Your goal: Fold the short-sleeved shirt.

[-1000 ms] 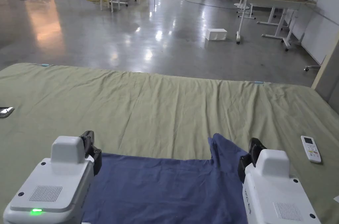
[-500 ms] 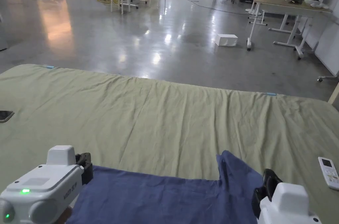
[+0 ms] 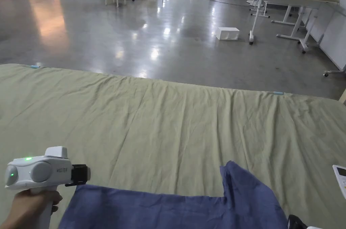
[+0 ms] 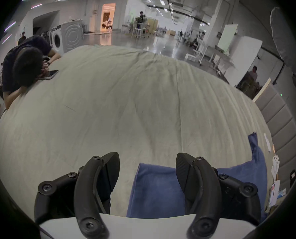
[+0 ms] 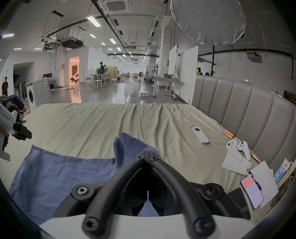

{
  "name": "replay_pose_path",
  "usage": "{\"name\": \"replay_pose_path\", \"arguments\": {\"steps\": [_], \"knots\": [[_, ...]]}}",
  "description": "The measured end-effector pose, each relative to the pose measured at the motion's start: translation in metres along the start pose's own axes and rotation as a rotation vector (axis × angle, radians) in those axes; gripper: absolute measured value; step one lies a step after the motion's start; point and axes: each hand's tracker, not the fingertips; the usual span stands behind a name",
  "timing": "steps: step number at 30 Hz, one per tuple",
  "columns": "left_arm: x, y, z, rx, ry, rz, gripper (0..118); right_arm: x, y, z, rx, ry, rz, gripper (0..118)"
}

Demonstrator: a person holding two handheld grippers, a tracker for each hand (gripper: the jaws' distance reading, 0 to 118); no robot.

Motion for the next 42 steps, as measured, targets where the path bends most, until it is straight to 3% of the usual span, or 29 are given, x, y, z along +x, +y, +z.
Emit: {"name": "replay_pose_path", "arguments": {"steps": [6, 11, 14, 19, 27, 28, 32, 33, 38, 42], "knots": [[-0.001, -0.016, -0.035, -0.116, 0.057, -0.089, 66, 0.007, -0.009, -0.009, -0.035, -0.016, 0.004, 0], [-0.002, -0.03, -0.046, -0.07, 0.051, -0.103, 19, 0.009, -0.012, -0.014, -0.051, -0.024, 0.013, 0], [0.007, -0.032, -0.046, -0.067, 0.052, -0.124, 7, 0.009, -0.015, -0.015, -0.059, -0.022, 0.011, 0], [0.017, -0.035, -0.048, -0.064, 0.069, -0.285, 5, 0.01, -0.02, -0.017, -0.077, -0.019, 0.02, 0], [0.005, -0.029, -0.008, 0.029, 0.018, -0.215, 5, 0.035, 0.001, -0.066, -0.172, -0.023, 0.028, 1], [0.003, -0.029, -0.003, 0.041, 0.001, -0.204, 5, 0.04, 0.007, -0.078, -0.194, -0.014, 0.034, 4], [0.004, -0.034, 0.019, 0.084, -0.001, -0.186, 5, 0.052, 0.016, -0.145, -0.334, 0.037, 0.077, 48], [0.006, -0.035, 0.026, 0.083, 0.004, -0.202, 5, 0.054, 0.016, -0.163, -0.384, 0.043, 0.09, 53], [0.012, -0.044, 0.037, 0.099, 0.026, -0.23, 5, 0.059, 0.008, -0.222, -0.529, 0.079, 0.022, 53], [0.011, -0.048, 0.039, 0.102, 0.026, -0.23, 5, 0.05, -0.008, -0.244, -0.638, 0.183, -0.03, 51]]}}
